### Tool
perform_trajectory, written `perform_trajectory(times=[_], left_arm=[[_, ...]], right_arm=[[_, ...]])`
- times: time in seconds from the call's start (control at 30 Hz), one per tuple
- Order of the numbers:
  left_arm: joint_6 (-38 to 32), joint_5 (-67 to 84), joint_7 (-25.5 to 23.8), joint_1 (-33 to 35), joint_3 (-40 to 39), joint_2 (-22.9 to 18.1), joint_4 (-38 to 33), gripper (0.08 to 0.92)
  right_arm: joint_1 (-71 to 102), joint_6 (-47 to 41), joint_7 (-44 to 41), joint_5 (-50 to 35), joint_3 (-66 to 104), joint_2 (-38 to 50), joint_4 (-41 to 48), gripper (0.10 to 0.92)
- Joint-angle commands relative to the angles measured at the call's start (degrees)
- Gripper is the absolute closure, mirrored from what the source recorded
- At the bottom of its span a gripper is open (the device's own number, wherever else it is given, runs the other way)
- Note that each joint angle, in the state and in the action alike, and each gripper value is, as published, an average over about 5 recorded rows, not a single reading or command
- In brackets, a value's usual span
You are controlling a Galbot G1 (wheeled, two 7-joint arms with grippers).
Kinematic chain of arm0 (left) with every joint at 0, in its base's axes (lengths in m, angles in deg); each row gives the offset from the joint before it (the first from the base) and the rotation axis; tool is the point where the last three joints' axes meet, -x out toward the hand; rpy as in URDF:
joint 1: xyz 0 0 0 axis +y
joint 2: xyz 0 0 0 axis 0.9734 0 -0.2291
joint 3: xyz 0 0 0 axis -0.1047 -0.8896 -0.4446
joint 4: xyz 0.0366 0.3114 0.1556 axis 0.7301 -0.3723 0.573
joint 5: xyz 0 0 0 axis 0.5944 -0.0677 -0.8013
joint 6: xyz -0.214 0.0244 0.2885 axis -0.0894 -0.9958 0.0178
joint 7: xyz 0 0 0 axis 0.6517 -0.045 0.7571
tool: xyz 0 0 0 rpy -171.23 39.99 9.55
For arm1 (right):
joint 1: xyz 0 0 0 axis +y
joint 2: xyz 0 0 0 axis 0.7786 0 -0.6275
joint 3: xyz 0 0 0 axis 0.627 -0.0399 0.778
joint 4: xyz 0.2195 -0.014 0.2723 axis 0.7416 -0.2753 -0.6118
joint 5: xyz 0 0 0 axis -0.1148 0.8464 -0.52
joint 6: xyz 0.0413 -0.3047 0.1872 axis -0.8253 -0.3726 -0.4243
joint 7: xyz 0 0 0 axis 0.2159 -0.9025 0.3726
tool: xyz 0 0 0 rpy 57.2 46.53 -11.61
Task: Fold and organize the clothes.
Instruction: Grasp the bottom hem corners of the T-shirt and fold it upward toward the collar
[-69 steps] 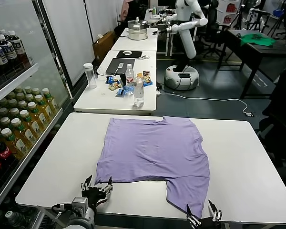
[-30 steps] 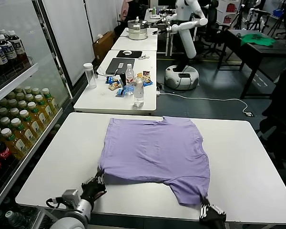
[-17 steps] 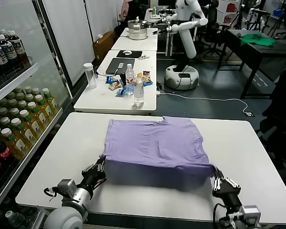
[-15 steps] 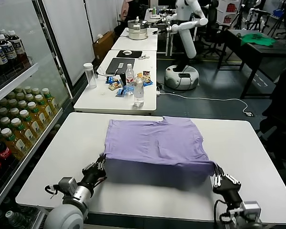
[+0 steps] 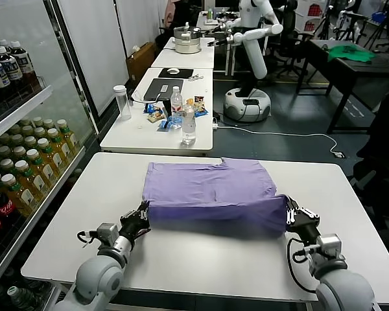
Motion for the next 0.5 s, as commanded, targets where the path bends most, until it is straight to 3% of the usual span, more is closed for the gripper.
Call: perform_trajectory(times=[0.03,0.13,0.23,0.5], left_arm=[[0.29,-4.9,-0.59,-5.33,-2.58,-0.48,8.16,0.913],[0.51,-5.16,-0.63,-6.01,-2.85,-1.0,8.95,0.913],[0.67,-5.18,-0.57,-6.35,-2.7,-1.56,9.35,0.896],[-0.06,-5.84,1.4,-1.36,-0.42,-2.27,3.12,0.69]], right_arm=[[-5.36,-1.32,-0.67,1.81,-3.13,0.78,6.43,0.906],[-5.48,-2.23,-1.03,2.93,-3.9,0.01,6.96,0.897],[-5.11,-2.91,-1.58,4.15,-4.37,-0.7,6.78,0.839],[0.18,-1.82,-1.62,4.28,-0.32,-2.61,0.96,0.607]])
